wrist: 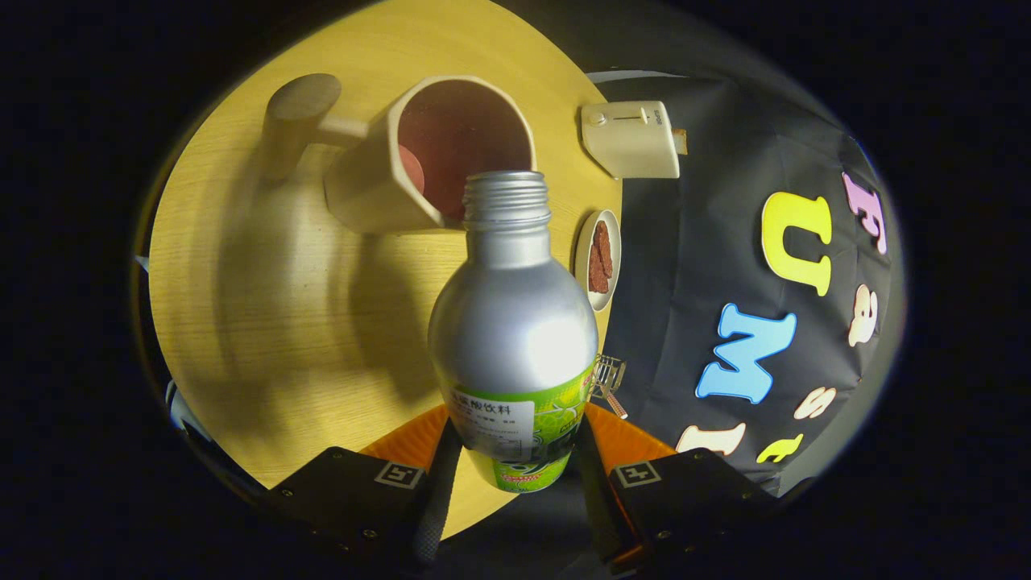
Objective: Take the bottle from table, then pour the juice into the cup, finally place the bottle on the coaster
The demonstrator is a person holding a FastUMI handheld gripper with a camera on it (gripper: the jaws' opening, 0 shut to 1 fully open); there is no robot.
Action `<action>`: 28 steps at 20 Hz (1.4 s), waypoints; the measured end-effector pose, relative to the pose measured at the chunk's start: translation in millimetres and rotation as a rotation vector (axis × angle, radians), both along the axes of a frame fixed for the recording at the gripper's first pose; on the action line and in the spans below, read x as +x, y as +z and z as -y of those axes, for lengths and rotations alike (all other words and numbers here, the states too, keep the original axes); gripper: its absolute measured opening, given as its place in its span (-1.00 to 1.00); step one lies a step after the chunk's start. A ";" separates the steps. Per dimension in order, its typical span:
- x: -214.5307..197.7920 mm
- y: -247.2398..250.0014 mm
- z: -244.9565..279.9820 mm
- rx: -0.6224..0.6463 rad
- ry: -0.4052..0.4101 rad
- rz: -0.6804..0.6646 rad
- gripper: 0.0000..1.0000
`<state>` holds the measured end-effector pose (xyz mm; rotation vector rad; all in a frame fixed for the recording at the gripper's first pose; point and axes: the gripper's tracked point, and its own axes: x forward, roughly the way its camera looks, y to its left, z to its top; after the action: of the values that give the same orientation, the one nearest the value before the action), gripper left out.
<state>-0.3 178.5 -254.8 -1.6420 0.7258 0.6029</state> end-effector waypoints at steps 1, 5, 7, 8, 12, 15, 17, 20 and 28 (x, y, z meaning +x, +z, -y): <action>1.2 0.6 -0.5 -0.014 0.005 -0.001 0.42; 5.1 6.4 -0.5 -0.072 0.034 -0.004 0.42; 6.7 7.9 -2.3 -0.092 0.053 -0.008 0.42; 8.1 8.8 -2.2 -0.104 0.059 -0.011 0.42; 10.7 11.7 -2.5 -0.144 0.094 -0.022 0.42; 12.0 14.0 -1.4 -0.172 0.116 -0.024 0.42; 14.8 17.3 -1.9 -0.185 0.129 -0.018 0.42; 16.9 19.9 1.2 -0.204 0.134 -0.015 0.42; 22.0 22.5 1.2 -0.240 0.150 -0.014 0.42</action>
<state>21.7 177.3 -232.3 -1.9283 0.7105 0.6537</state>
